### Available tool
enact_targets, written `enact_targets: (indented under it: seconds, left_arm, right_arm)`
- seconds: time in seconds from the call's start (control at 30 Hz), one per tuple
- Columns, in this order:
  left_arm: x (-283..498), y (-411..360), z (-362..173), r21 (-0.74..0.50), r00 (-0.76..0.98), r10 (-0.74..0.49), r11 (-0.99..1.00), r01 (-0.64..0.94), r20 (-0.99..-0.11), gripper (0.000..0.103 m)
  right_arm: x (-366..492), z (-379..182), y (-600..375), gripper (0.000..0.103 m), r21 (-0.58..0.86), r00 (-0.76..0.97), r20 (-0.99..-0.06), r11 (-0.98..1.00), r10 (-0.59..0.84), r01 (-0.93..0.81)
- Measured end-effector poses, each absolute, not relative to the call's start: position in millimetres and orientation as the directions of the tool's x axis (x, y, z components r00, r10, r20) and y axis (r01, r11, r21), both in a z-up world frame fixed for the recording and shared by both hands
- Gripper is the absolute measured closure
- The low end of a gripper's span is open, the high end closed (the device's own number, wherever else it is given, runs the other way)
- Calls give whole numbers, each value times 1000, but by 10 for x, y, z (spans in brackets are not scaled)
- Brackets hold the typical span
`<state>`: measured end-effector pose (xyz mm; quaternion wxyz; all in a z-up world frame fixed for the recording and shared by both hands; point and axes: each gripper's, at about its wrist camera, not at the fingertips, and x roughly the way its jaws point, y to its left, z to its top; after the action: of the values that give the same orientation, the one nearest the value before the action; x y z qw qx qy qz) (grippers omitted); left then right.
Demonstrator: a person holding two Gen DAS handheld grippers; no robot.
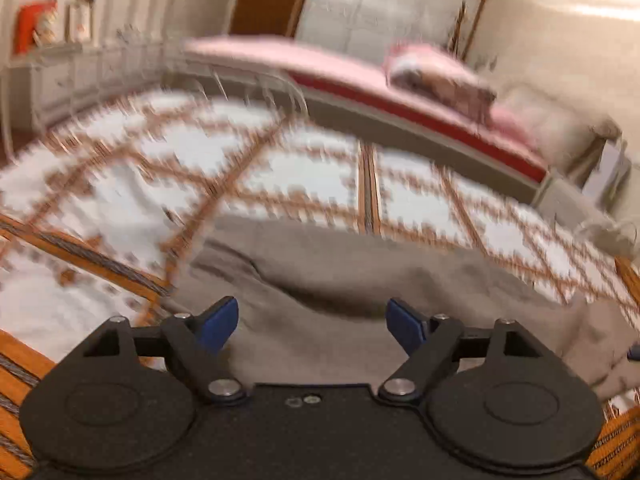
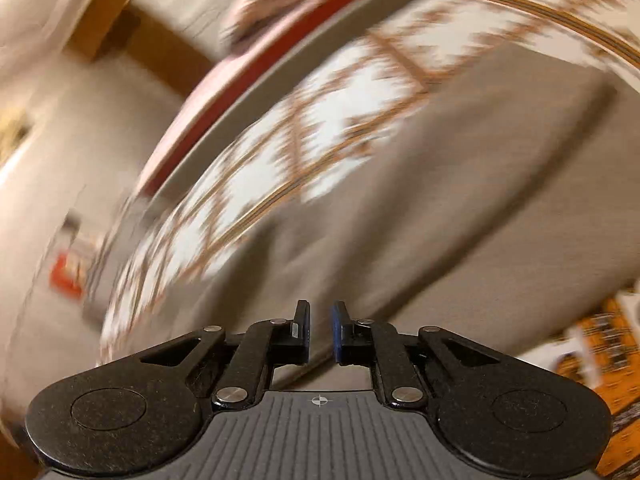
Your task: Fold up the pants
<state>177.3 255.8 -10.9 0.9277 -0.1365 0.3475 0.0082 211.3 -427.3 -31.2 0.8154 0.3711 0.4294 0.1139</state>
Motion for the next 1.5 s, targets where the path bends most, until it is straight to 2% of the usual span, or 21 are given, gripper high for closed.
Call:
enact_targets:
  seconds: [0.07, 0.13, 0.17, 0.2, 0.33, 0.37, 0.43, 0.5, 0.67, 0.83, 0.87, 0.93, 0.97, 1.0, 1.1, 1.23, 1.33, 1.37, 1.43, 1.47, 1.5]
  left_arm:
    - [1940, 2528, -289, -240, 698, -79, 961, -136, -712, 29]
    - [1998, 2505, -415, -225, 672, -72, 964, -143, -737, 27]
    - [2023, 2452, -432, -192, 670, -60, 973, -125, -740, 24]
    - [2052, 2395, -445, -171, 666, -58, 979, -106, -744, 15]
    - [2080, 2275, -490, -113, 651, -39, 991, -71, -758, 7]
    - [2083, 2288, -501, -120, 653, -42, 990, -76, -756, 7]
    - [2049, 2332, -480, -147, 660, -55, 985, -85, -749, 7]
    - [2036, 2380, -470, -179, 667, -72, 980, -92, -742, 7]
    - [2008, 2419, -458, -223, 679, -105, 971, -89, -727, 7]
    - [2018, 2431, -448, -240, 681, -109, 966, -101, -724, 7]
    - [2024, 2427, -447, -239, 680, -106, 965, -105, -725, 7]
    - [2022, 2423, -442, -241, 681, -102, 964, -112, -725, 7]
    - [2018, 2427, -441, -243, 682, -103, 964, -112, -724, 7]
    - [2013, 2430, -443, -243, 682, -106, 964, -109, -724, 7]
    - [1996, 2455, -446, -252, 685, -120, 963, -96, -719, 7]
    - [2003, 2448, -447, -249, 684, -117, 964, -98, -720, 7]
    - [2007, 2432, -446, -240, 681, -109, 965, -100, -724, 7]
    - [2004, 2431, -446, -240, 681, -110, 966, -99, -724, 7]
    - [1996, 2438, -446, -241, 681, -113, 966, -96, -724, 7]
    - [1989, 2442, -448, -241, 681, -115, 966, -93, -723, 7]
    - [1983, 2445, -447, -243, 681, -118, 966, -90, -722, 7]
  right_arm:
    - [2109, -483, -4477, 89, 759, 605, -601, 610, 523, 227]
    - [2110, -654, -4521, 76, 787, 580, -595, 551, 556, 279]
    - [2110, -709, -4505, 64, 790, 571, -597, 537, 564, 295]
    - [2107, -764, -4486, 63, 800, 567, -587, 519, 578, 300]
    - [2171, -817, -4550, 63, 826, 573, -553, 485, 604, 287]
    - [2203, -826, -4550, 63, 826, 579, -553, 486, 599, 286]
    - [2313, -749, -4478, 95, 795, 587, -580, 549, 564, 258]
    - [2350, -634, -4391, 96, 752, 600, -602, 626, 527, 206]
    - [1872, -355, -4484, 96, 768, 651, -542, 627, 532, 127]
    - [1756, -633, -4511, 96, 717, 567, -646, 660, 511, 223]
    - [1772, -671, -4528, 96, 728, 564, -640, 647, 522, 227]
    - [1751, -662, -4609, 84, 768, 582, -600, 599, 549, 227]
    - [1700, -618, -4667, 67, 774, 612, -588, 589, 529, 234]
    - [1690, -555, -4728, 56, 769, 644, -583, 592, 495, 241]
    - [1680, -444, -5039, 56, 773, 728, -562, 564, 392, 292]
    - [1897, -548, -5407, 56, 738, 720, -618, 550, 315, 392]
    - [2083, -666, -5554, 56, 735, 725, -619, 548, 302, 399]
    - [2133, -676, -5582, 62, 739, 728, -615, 544, 304, 397]
    - [2231, -666, -5588, 83, 710, 716, -637, 580, 286, 400]
    - [2255, -660, -5588, 98, 697, 711, -647, 595, 277, 402]
    - [2263, -631, -5586, 98, 693, 718, -642, 606, 270, 391]
